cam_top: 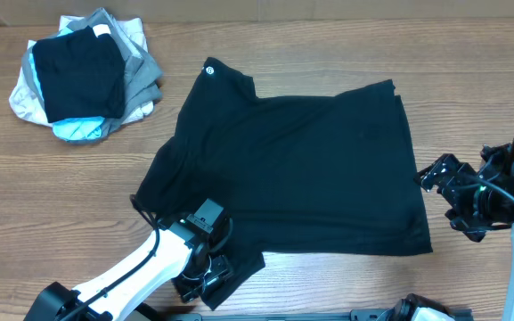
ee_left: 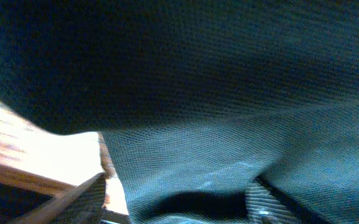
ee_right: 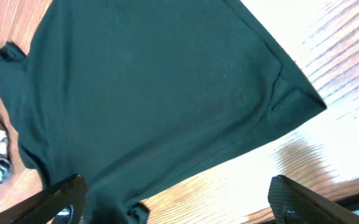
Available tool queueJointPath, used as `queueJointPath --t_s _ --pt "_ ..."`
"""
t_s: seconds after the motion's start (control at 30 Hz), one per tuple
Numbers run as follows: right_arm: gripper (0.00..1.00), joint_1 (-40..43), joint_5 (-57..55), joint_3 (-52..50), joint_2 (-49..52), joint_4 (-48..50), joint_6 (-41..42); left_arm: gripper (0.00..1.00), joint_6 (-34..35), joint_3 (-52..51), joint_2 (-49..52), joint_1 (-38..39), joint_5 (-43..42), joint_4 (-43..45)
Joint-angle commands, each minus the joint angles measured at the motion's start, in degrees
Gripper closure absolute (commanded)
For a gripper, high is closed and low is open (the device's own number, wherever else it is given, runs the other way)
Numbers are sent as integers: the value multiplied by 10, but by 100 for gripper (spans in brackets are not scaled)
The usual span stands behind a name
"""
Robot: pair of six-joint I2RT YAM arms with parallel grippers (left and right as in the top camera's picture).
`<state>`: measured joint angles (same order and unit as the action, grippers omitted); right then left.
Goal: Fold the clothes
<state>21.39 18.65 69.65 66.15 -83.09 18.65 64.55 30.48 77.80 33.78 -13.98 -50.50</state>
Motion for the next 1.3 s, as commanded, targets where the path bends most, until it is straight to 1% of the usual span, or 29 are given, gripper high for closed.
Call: queueJointPath --t_s 0.0,0.07,0.1,0.13,0.3,0.4,0.6,0.73,0.83,0.9,1.03,1.13,1.27 --pt "4 1 5 -3 -5 4 31 52 -7 -5 13 4 21 3" --pt "4 1 5 -3 -5 10 43 77 -13 -5 13 4 20 2" --pt "4 1 4 -3 -5 17 43 92 -17 -5 13 4 19 2" --pt "4 1 3 -4 -5 20 43 96 -18 -5 13 4 18 2" --pt "5 1 -19 -29 -3 37 56 96 -35 -4 12 4 -4 0" --pt "4 1 -41 -63 -3 56 82 96 -35 1 12 4 -11 -1" --pt "4 1 -40 -143 6 79 114 96 -37 6 12 4 -9 0" --pt "5 1 -41 -176 13 89 132 96 -42 6 12 4 -9 1" --pt "7 1 -45 -203 13 109 158 96 -42 6 12 4 -9 2" --pt "10 1 -44 -226 14 127 173 96 -42 6 12 4 -9 5" --pt "14 1 -45 -275 22 167 174 96 -42 6 12 4 -9 5" --pt "14 1 -44 -307 36 200 174 96 -42 6 12 4 -9 11" --pt "17 1 -50 -324 69 223 174 96 -44 6 12 4 -9 18"
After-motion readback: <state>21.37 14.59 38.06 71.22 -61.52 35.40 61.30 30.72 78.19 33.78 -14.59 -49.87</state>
